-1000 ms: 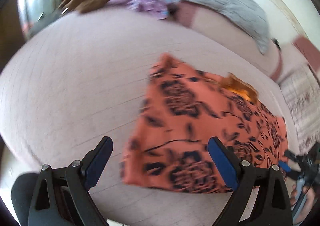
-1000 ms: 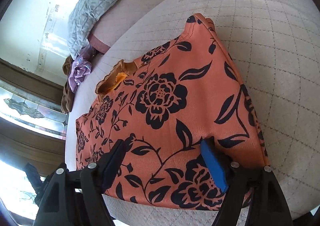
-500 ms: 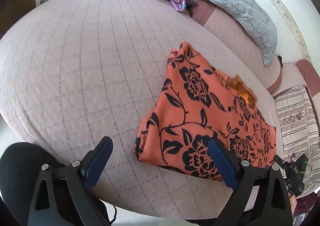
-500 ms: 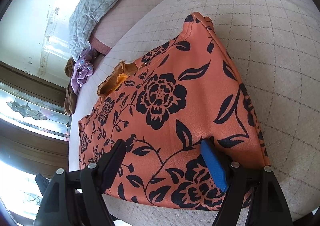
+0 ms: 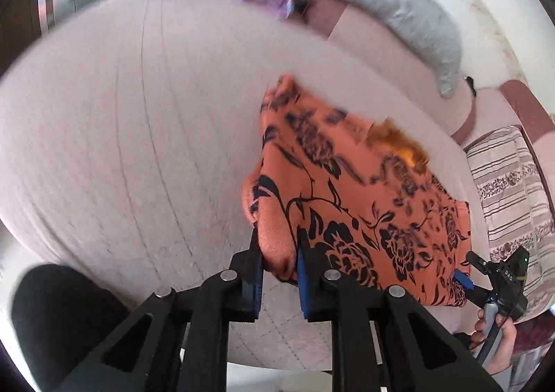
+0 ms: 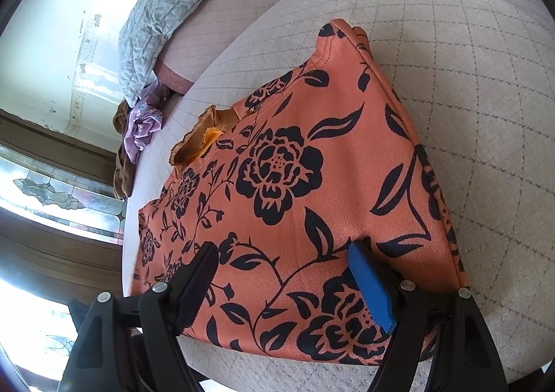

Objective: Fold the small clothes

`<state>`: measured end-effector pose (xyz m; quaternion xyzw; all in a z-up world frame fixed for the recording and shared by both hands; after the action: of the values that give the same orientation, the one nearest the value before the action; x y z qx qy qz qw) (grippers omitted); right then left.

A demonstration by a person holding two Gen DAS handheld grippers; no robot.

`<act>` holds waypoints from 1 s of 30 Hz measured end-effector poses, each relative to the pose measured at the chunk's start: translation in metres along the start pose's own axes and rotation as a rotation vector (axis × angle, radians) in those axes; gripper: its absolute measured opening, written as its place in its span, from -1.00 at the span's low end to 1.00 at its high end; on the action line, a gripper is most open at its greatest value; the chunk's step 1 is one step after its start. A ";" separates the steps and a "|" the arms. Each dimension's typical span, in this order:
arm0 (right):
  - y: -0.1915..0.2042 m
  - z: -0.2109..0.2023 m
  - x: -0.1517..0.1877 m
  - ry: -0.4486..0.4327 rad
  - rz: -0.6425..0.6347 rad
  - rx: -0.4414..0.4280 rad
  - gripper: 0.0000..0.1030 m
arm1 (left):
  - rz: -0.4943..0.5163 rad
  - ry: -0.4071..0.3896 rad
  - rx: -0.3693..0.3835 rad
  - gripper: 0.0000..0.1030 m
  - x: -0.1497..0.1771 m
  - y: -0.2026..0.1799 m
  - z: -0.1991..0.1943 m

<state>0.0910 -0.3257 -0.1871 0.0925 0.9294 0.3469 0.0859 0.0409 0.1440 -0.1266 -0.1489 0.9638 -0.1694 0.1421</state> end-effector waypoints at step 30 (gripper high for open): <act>0.002 0.004 -0.004 0.032 -0.017 -0.005 0.63 | 0.053 0.089 -0.036 -0.39 0.002 0.024 0.021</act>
<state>0.0964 -0.3222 -0.1882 0.0790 0.9304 0.3501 0.0742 0.0400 0.1590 -0.1552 -0.1185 0.9756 -0.1546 0.1009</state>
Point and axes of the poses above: each gripper's, at about its wrist camera, not at the fingertips, and z roughly the way its jaws point, y to its left, x to its underside, the point moved 3 cm from there along z, roughly the way its jaws point, and after that the axes turned 14 degrees about y, right-handed, at the moved point
